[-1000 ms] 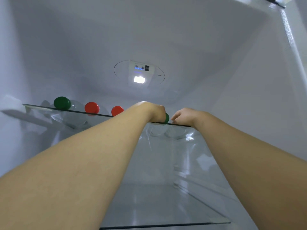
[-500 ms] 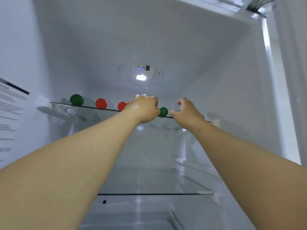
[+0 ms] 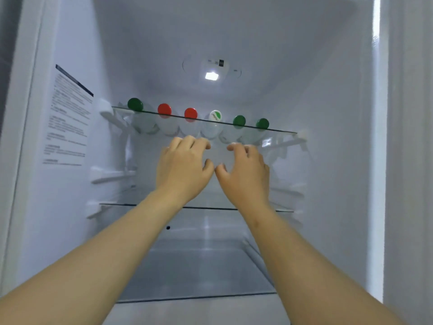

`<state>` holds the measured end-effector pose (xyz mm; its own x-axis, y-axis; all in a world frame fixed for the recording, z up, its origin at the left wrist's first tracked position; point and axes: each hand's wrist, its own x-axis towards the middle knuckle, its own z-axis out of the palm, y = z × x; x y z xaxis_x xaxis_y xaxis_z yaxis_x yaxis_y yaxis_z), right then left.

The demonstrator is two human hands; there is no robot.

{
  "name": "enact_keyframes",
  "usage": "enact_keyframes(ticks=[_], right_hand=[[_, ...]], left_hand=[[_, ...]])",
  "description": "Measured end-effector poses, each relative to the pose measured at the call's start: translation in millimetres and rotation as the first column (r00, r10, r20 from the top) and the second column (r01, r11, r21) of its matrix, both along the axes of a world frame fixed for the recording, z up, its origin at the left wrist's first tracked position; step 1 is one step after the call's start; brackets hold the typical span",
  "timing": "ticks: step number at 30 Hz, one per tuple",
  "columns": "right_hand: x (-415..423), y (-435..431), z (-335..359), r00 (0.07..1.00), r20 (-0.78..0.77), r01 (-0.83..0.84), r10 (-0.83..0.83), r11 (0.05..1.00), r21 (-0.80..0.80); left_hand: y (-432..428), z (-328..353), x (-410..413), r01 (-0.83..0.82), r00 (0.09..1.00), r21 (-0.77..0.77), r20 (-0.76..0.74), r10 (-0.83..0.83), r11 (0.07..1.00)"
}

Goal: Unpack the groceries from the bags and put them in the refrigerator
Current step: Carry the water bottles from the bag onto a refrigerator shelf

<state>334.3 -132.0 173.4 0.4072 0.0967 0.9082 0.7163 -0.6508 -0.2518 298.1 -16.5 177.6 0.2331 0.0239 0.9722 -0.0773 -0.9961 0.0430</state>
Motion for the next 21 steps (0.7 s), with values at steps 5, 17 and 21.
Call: enact_keyframes(ticks=[5,17,21], right_hand=[[-22.5,-4.7,-65.0,0.998,-0.068,0.01,-0.017,0.995,-0.098],[-89.6,-44.0,-208.9,0.908,-0.405,0.047,-0.109,0.986,-0.159],[-117.5,-67.3,-258.5,0.828,-0.537,0.085,-0.164,0.982,-0.169]], left_hand=[[3.6,-62.3,-24.5,-0.078,0.996,0.034,-0.038,0.079,0.996],[-14.1,-213.9,-67.4,0.135,0.902,0.021,-0.416,-0.114,0.991],[-34.3,-261.1,-74.3,0.269,0.801,0.062,-0.569,-0.188,0.961]])
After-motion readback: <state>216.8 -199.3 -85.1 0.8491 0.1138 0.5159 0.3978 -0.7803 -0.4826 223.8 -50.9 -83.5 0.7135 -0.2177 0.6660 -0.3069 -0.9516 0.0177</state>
